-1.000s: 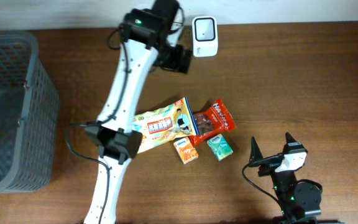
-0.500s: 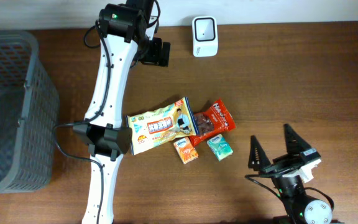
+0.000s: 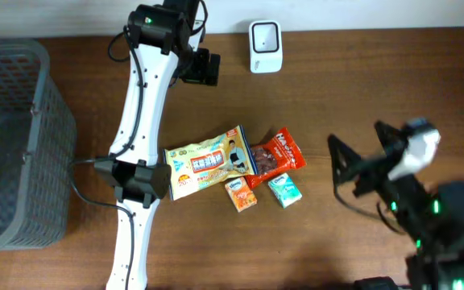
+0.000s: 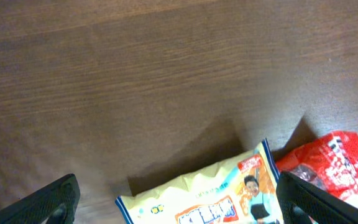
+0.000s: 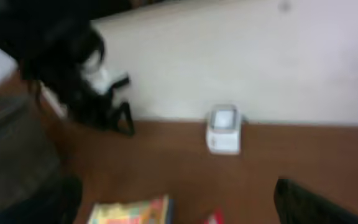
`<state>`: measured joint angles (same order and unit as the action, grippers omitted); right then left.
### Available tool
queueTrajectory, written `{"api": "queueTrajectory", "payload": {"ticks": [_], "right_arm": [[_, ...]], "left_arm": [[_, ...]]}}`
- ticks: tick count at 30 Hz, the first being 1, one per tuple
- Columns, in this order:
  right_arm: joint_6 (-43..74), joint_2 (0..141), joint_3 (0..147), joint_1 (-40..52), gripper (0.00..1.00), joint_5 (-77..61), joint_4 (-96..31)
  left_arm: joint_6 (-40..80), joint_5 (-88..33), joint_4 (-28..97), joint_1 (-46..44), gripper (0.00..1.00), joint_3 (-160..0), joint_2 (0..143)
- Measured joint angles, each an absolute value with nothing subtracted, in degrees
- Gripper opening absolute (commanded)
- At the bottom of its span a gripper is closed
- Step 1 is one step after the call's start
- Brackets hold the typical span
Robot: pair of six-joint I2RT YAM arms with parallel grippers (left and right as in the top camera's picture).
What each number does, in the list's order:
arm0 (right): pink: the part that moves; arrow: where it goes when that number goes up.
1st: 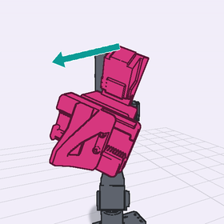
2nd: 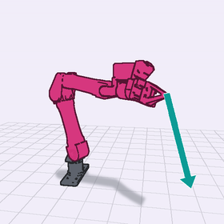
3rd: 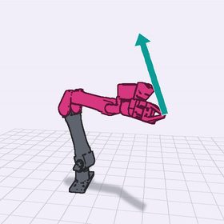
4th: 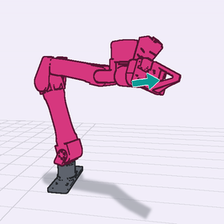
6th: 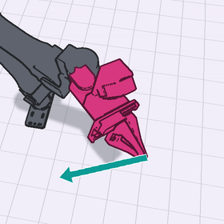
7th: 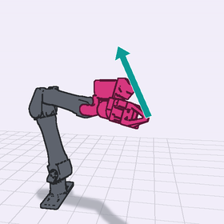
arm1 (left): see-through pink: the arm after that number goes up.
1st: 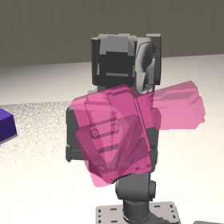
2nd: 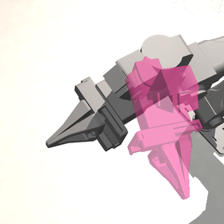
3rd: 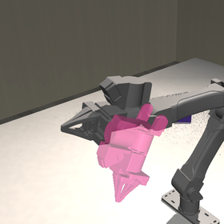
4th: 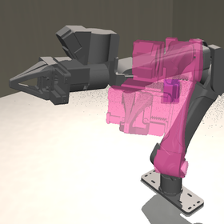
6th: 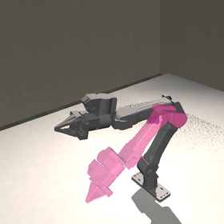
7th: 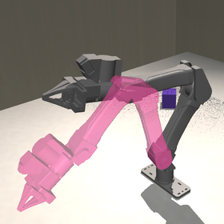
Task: Scan the item barcode
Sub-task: 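Move the right gripper in and grasp the red bag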
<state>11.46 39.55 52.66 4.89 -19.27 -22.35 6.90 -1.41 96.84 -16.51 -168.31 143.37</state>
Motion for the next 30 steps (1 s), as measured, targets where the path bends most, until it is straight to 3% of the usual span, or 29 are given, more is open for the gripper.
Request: {"api": "queueTrajectory", "payload": {"ticks": [3, 4, 5, 6, 9, 13, 16, 24, 25, 29, 30], "right_arm": [[10.0, 60.2, 69.0, 4.9, 0.99, -30.1, -30.8], [10.0, 65.4, 69.8, 4.9, 0.74, -35.8, -30.9], [10.0, 68.6, 69.8, 4.9, 0.73, -38.5, -30.5], [10.0, 73.5, 70.0, 4.9, 0.9, -39.7, -32.0], [9.8, 85.1, 70.4, 5.0, 0.99, -29.5, -40.2], [6.4, 100.1, 70.3, 5.0, 1.0, -24.3, -39.3], [3.0, 103.3, 70.3, 5.0, 0.81, -24.0, -38.7], [0.0, 110.4, 70.3, 8.9, 0.79, -25.6, -38.8], [-0.1, 111.4, 70.3, 9.4, 0.74, -25.8, -38.7], [-0.4, 112.9, 70.3, 9.5, 0.23, -27.5, -38.1], [-0.2, 112.9, 70.3, 9.5, 0.18, -27.8, -38.2]], "left_arm": [[6.9, -1.4, 96.7, -16.5, 0.99, -168.3, 143.4], [6.9, -1.4, 96.7, -16.5, 0.99, -168.3, 143.4], [6.9, -1.4, 96.7, -16.5, 0.99, -168.3, 143.4], [6.9, -1.4, 96.7, -16.5, 0.99, -168.3, 143.4], [6.9, -1.4, 96.7, -16.5, 0.99, -168.3, 143.3], [6.9, -1.4, 96.7, -16.5, 0.99, -168.3, 143.4], [6.9, -1.4, 96.6, -16.6, 0.99, -167.4, 143.4], [6.8, -5.0, 96.7, -16.6, 0.99, -160.6, 143.4], [6.0, -6.1, 96.7, -16.6, 0.99, -160.6, 143.4], [4.8, -8.2, 96.7, -16.6, 0.99, -160.5, 143.4], [4.7, -8.4, 96.7, -16.6, 0.99, -160.5, 143.4]]}}
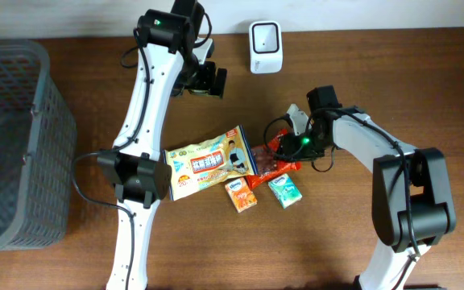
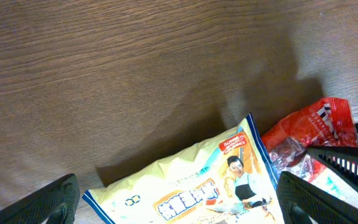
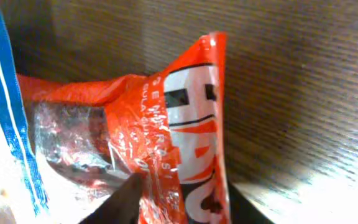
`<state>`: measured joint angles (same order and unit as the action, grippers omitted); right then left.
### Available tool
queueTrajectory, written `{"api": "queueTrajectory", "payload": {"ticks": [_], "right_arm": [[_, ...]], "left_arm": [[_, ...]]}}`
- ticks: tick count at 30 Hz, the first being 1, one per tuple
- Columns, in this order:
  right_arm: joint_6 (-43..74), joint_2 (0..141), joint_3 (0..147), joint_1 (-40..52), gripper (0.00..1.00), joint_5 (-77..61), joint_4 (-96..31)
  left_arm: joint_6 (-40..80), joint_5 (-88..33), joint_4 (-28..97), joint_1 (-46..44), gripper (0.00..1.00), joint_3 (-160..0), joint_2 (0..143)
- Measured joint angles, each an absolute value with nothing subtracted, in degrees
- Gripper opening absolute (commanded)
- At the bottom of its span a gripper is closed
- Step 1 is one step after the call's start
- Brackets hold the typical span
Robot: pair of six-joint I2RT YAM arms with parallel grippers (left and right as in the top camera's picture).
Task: Scan the item barcode
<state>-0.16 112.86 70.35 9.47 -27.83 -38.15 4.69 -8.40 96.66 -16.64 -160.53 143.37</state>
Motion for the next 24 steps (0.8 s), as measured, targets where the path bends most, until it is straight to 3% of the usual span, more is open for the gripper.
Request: {"api": "queueTrajectory", "payload": {"ticks": [2, 5, 9, 15, 18, 21, 22, 24], "right_arm": [[-0.2, 112.9, 72.8, 9.5, 0.04, -28.1, -41.6], [-0.3, 114.5, 84.2, 9.5, 0.04, -23.9, -54.5], [-0.1, 115.3, 107.8, 9.5, 0.04, -5.3, -71.1], [2.4, 117.5, 112.5, 9.5, 0.04, 16.9, -72.2], [3.7, 124.8, 112.6, 10.0, 0.04, 19.9, -73.3], [5.1, 125.9, 112.7, 16.3, 0.05, 21.8, -73.3], [7.0, 125.9, 112.7, 18.9, 0.17, 21.8, -73.2], [9.5, 126.0, 112.7, 22.8, 0.16, 19.1, -71.2]], "left_arm": [[4.5, -8.4, 96.7, -16.6, 0.99, -160.5, 143.4], [4.3, -8.4, 96.7, -16.6, 0.99, -160.5, 143.4], [4.3, -8.6, 96.7, -16.6, 0.99, -160.4, 143.4], [4.1, -8.6, 96.7, -16.6, 0.99, -160.4, 143.4], [4.1, -8.6, 96.7, -16.6, 0.99, -160.4, 143.4], [4.1, -8.6, 96.7, -16.6, 0.99, -160.4, 143.4], [4.1, -8.6, 96.7, -16.6, 0.99, -160.4, 143.4], [4.1, -8.6, 96.7, -16.6, 0.99, -160.4, 143.4]]}}
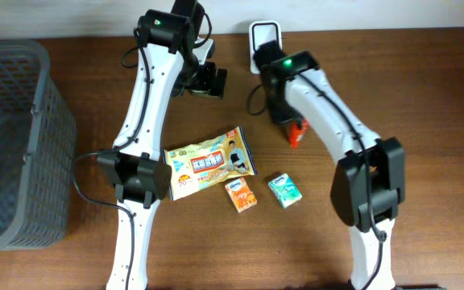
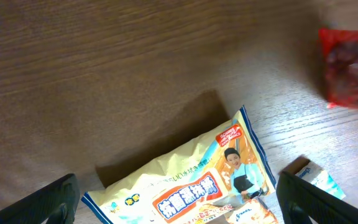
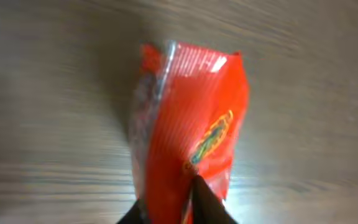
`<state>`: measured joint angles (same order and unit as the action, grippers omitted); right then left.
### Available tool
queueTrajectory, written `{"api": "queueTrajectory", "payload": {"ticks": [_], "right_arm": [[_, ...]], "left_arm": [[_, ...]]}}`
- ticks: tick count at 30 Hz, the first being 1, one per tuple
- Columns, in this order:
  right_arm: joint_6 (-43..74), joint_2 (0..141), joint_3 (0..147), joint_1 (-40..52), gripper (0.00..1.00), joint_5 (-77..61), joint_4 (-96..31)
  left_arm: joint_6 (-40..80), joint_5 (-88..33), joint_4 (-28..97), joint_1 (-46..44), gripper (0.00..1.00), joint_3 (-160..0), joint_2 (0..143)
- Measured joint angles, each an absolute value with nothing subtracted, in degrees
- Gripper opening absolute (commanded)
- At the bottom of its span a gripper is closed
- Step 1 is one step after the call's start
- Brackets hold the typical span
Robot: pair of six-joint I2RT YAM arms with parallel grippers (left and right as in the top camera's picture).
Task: Scan the item barcode
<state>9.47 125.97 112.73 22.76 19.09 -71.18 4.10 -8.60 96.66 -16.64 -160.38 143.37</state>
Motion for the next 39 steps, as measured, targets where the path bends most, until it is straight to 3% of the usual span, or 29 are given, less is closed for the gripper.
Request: {"api": "queueTrajectory", "payload": {"ticks": [2, 3, 5, 6, 8, 11, 12, 13, 14, 15, 16, 17, 18, 19, 21, 24, 26, 27, 32, 34, 35, 36, 38, 39], "right_arm": [[12.0, 126.0, 112.7, 24.0, 0.12, 12.4, -69.4], [13.2, 126.0, 112.7, 23.9, 0.16, 9.7, -68.9], [14.3, 126.3, 114.1, 23.8, 0.38, 4.7, -69.8], [14.6, 126.6, 115.1, 23.7, 0.61, 1.3, -69.8], [15.0, 126.7, 116.2, 23.7, 0.86, -7.0, -69.0], [14.5, 127.0, 118.6, 22.8, 0.87, -13.0, -71.0], [14.5, 127.4, 121.1, 21.7, 0.9, -13.7, -74.3], [14.5, 127.6, 124.0, 19.6, 1.0, -14.3, -77.0], [14.5, 127.6, 125.4, 17.2, 1.0, -14.6, -77.2], [14.3, 127.6, 125.9, 14.2, 0.96, -14.7, -77.2], [14.3, 127.7, 125.5, 11.9, 0.69, -14.7, -76.6], [14.4, 127.7, 125.1, 11.8, 0.49, -14.8, -75.6], [14.4, 127.6, 123.2, 12.7, 0.29, -14.9, -72.6], [15.8, 127.7, 120.7, 13.8, 0.25, -15.1, -69.1], [20.4, 128.0, 114.8, 14.8, 0.21, -15.4, -63.4], [22.2, 128.2, 108.0, 14.7, 0.14, -15.6, -58.2], [22.6, 128.2, 104.4, 15.1, 0.14, -15.7, -56.3], [22.5, 128.2, 102.6, 15.9, 0.15, -15.7, -54.1], [24.8, 127.8, 99.2, 21.3, 0.11, -14.5, -48.2], [24.5, 127.8, 100.2, 22.1, 0.13, -14.6, -51.2], [23.9, 127.9, 102.7, 22.1, 0.2, -14.7, -55.7], [23.7, 128.0, 105.0, 22.0, 0.21, -14.7, -56.8], [21.9, 128.1, 109.2, 21.5, 0.21, -14.6, -59.5], [21.2, 128.1, 109.2, 21.4, 0.21, -14.5, -60.1]], "left_arm": [[4.1, -8.6, 96.7, -16.6, 0.99, -160.4, 143.4], [4.1, -8.6, 96.6, -16.6, 0.99, -160.4, 143.4], [4.1, -8.6, 96.7, -16.6, 0.99, -160.4, 143.4], [4.1, -8.6, 96.7, -16.6, 0.99, -160.4, 143.4], [4.1, -8.6, 96.7, -16.6, 0.99, -160.4, 143.4], [2.8, -8.6, 96.7, -16.6, 0.99, -160.4, 143.4], [2.7, -8.6, 96.7, -16.6, 0.99, -160.4, 143.4], [2.6, -8.6, 96.7, -16.6, 0.99, -160.4, 143.4], [2.6, -8.6, 96.6, -16.6, 0.99, -160.2, 143.4], [2.6, -8.8, 96.6, -16.7, 0.99, -159.5, 143.4], [2.6, -9.0, 96.6, -16.8, 0.99, -156.9, 143.4], [2.6, -9.1, 96.5, -16.9, 0.86, -153.8, 143.4], [2.6, -9.3, 96.4, -16.9, 0.63, -150.3, 143.3], [2.5, -9.7, 96.7, -17.0, 0.49, -144.9, 143.3], [2.4, -11.1, 96.7, -17.0, 0.29, -138.6, 143.5], [2.3, -12.0, 95.0, -17.0, 0.25, -130.3, 143.5], [2.3, -12.1, 94.2, -17.0, 0.36, -126.1, 143.5], [2.3, -12.1, 94.5, -17.0, 0.37, -125.1, 143.5], [2.3, -11.3, 96.6, -17.0, 0.34, -124.7, 143.5], [2.3, -11.1, 96.7, -17.0, 0.34, -124.7, 143.5], [2.3, -11.1, 96.8, -16.9, 0.38, -124.7, 143.5], [2.4, -11.0, 96.7, -16.9, 0.37, -124.6, 143.5], [2.3, -10.9, 96.7, -16.8, 0.3, -124.4, 143.5], [2.2, -10.9, 96.7, -16.8, 0.41, -124.4, 143.5]]}}
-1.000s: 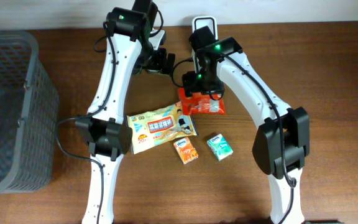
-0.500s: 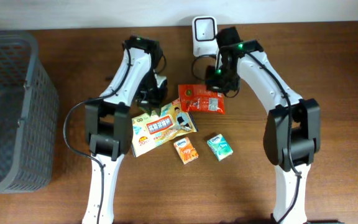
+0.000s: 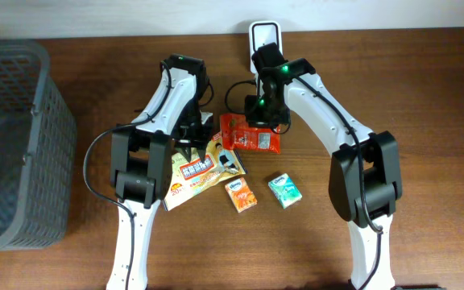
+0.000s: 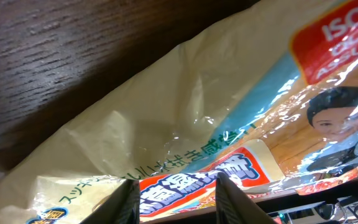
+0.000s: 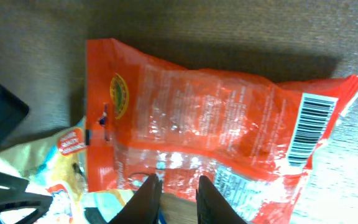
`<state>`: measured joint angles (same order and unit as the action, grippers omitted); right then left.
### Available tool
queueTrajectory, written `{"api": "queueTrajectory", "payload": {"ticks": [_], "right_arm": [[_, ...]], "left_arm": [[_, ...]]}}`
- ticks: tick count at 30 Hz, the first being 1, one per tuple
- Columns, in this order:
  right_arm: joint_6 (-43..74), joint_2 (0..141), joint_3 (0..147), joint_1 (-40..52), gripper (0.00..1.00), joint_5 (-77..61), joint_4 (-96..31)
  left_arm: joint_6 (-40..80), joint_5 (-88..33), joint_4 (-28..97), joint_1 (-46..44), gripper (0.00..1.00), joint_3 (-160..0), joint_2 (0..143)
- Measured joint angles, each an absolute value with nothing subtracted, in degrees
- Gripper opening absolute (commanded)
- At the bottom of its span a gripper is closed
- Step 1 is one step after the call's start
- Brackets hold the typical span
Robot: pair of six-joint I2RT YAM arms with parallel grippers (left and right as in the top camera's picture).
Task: Scan the item barcode
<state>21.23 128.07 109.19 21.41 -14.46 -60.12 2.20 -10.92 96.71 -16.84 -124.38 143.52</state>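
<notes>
A red snack bag (image 3: 252,135) lies flat on the table just below the white scanner (image 3: 264,36). In the right wrist view the red snack bag (image 5: 197,118) shows its back, with a barcode (image 5: 306,127) at its right end. My right gripper (image 3: 263,113) (image 5: 178,186) hovers over the bag's edge, slightly open, with wood showing in the gap. A yellow snack bag (image 3: 200,173) (image 4: 166,112) lies left of the red one, crumpled at its upper corner. My left gripper (image 3: 197,133) (image 4: 176,193) is down on that corner, its fingers drawn in on the film.
A grey mesh basket (image 3: 14,145) fills the left end of the table. A small orange box (image 3: 240,196) and a small teal box (image 3: 284,189) lie in front of the bags. The wall runs just behind the scanner.
The red bag was hanging from my shut right gripper near the scanner and now lies flat, with the fingers parted. My left gripper was high and wide open and is now closed in on the yellow bag, which has turned.
First my right arm was off to the right and the red bag lay beside the yellow one. Then my right gripper was at the red bag. Then it held the bag up by the scanner. Now the bag lies below the scanner and my left gripper is on the yellow bag.
</notes>
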Motion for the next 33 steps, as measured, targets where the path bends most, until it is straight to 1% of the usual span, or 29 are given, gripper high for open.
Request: {"api": "queueTrajectory", "payload": {"ticks": [1, 2, 5, 6, 7, 8, 9, 10, 12, 13, 14, 16, 17, 18, 19, 20, 21, 22, 23, 25, 28, 33], "right_arm": [[20.8, 128.1, 109.2, 21.3, 0.18, -14.0, -60.1], [20.5, 128.1, 109.2, 21.1, 0.18, -13.6, -60.1], [20.3, 128.2, 110.3, 18.3, 0.18, -14.1, -64.8], [20.3, 128.4, 112.4, 16.8, 0.24, -14.4, -68.6], [20.2, 128.2, 114.9, 15.3, 0.27, -14.5, -70.9], [19.9, 128.2, 117.5, 14.0, 0.52, -14.5, -74.3], [19.3, 128.2, 120.3, 12.8, 0.84, -14.6, -76.5], [19.2, 128.2, 120.9, 12.3, 0.99, -14.6, -77.2], [18.6, 128.2, 121.1, 12.1, 0.99, -14.7, -77.5], [18.4, 128.2, 121.1, 12.1, 0.98, -14.7, -76.8], [18.2, 128.2, 121.1, 12.1, 0.99, -14.7, -76.0], [18.2, 128.2, 121.1, 12.1, 0.98, -14.7, -75.3], [18.2, 128.2, 121.1, 12.1, 0.98, -14.6, -75.2], [18.2, 128.2, 121.1, 12.1, 0.99, -14.7, -75.2], [18.2, 128.2, 121.1, 12.1, 0.77, -14.7, -75.3], [18.2, 128.2, 121.1, 12.1, 0.47, -14.5, -75.2], [17.9, 128.2, 121.0, 12.1, 0.29, -14.1, -75.0], [18.0, 128.2, 120.6, 12.1, 0.2, -13.7, -74.8], [18.4, 128.2, 118.9, 12.1, 0.07, -13.5, -72.8], [18.4, 128.2, 117.1, 12.1, 0.04, -13.9, -71.5], [18.7, 128.2, 112.7, 12.1, 0.04, -18.0, -67.0], [20.2, 128.0, 101.8, 13.7, 0.04, -21.4, -54.7]], "left_arm": [[1.4, -10.9, 96.7, -16.8, 0.79, -124.4, 143.5], [-0.1, -11.0, 96.7, -16.8, 0.99, -124.4, 143.5], [-1.1, -11.8, 95.2, -16.8, 0.99, -124.5, 143.5], [-1.2, -12.2, 95.4, -16.8, 0.99, -124.8, 143.5], [-1.4, -13.7, 95.5, -16.8, 0.99, -127.0, 143.5], [-1.5, -14.6, 95.7, -16.7, 0.99, -129.6, 143.3], [-1.6, -15.5, 95.5, -16.7, 0.99, -134.8, 142.3], [-1.6, -15.7, 95.7, -16.7, 0.99, -136.3, 141.2], [-1.5, -16.2, 92.9, -16.7, 0.99, -144.2, 137.0], [-0.4, -16.5, 90.6, -16.7, 0.86, -145.6, 134.3], [0.8, -17.0, 89.1, -16.7, 0.68, -146.0, 132.8], [2.2, -18.7, 85.5, -17.1, 0.51, -144.5, 132.8], [2.8, -19.7, 83.1, -18.9, 0.37, -142.4, 133.4], [3.0, -20.0, 80.6, -20.1, 0.29, -140.9, 133.6], [3.0, -20.1, 76.2, -21.9, 0.19, -138.2, 133.7], [3.5, -20.0, 73.8, -23.4, 0.09, -136.0, 133.8], [5.1, -19.1, 72.1, -25.4, 0.0, -133.5, 134.0], [6.9, -17.9, 70.6, -26.1, 0.0, -132.0, 134.1], [8.7, -16.5, 69.2, -25.9, 0.0, -130.6, 134.1], [9.6, -15.8, 65.9, -25.1, 0.0, -128.0, 134.2], [10.4, -15.6, 62.9, -25.0, 0.0, -124.8, 134.5], [10.6, -15.4, 58.6, -25.0, 0.0, -117.6, 134.8]]}}
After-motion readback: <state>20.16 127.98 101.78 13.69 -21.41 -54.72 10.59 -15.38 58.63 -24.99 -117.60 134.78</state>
